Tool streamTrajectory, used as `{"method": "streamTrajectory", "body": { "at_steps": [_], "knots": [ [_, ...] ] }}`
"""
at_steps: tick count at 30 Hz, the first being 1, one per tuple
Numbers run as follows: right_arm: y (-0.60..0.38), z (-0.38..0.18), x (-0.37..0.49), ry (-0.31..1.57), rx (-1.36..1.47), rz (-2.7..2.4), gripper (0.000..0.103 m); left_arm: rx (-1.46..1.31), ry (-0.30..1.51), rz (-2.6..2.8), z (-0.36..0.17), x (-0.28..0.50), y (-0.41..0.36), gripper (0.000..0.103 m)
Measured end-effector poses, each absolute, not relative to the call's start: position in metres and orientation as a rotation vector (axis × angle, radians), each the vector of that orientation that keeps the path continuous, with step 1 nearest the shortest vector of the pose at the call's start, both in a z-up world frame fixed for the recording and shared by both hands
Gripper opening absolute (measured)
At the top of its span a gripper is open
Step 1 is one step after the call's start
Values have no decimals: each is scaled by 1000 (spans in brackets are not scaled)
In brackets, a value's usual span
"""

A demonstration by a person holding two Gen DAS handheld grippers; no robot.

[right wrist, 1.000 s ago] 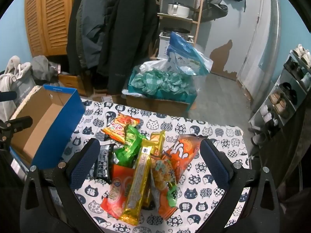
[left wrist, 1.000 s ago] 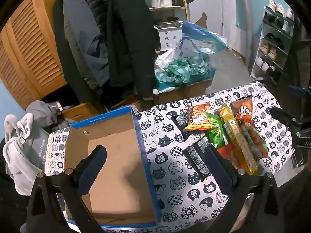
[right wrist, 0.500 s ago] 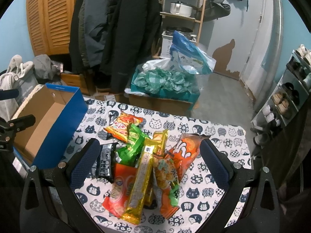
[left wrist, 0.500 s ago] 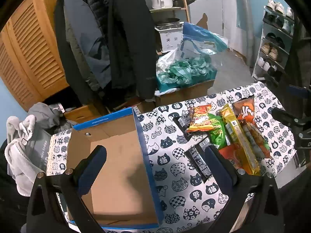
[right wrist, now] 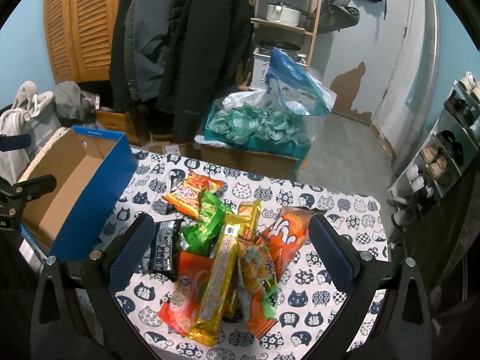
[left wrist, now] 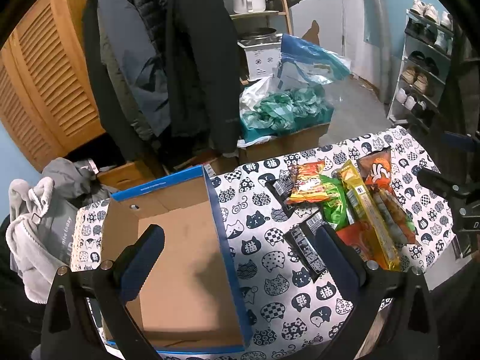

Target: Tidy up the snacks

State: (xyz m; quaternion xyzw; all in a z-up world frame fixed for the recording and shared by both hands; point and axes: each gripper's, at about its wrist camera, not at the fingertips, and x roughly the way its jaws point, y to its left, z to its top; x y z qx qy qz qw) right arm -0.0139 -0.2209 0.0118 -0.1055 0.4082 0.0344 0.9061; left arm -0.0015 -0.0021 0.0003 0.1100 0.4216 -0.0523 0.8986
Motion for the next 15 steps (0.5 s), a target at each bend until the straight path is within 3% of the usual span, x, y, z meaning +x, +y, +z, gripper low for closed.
{"method": "streamTrajectory", "body": {
  "at_steps": [15],
  "knots": [
    [-220, 11, -14, 844, -217, 72, 100, 229, 872, -110, -1, -2, -3, 102]
  ]
}}
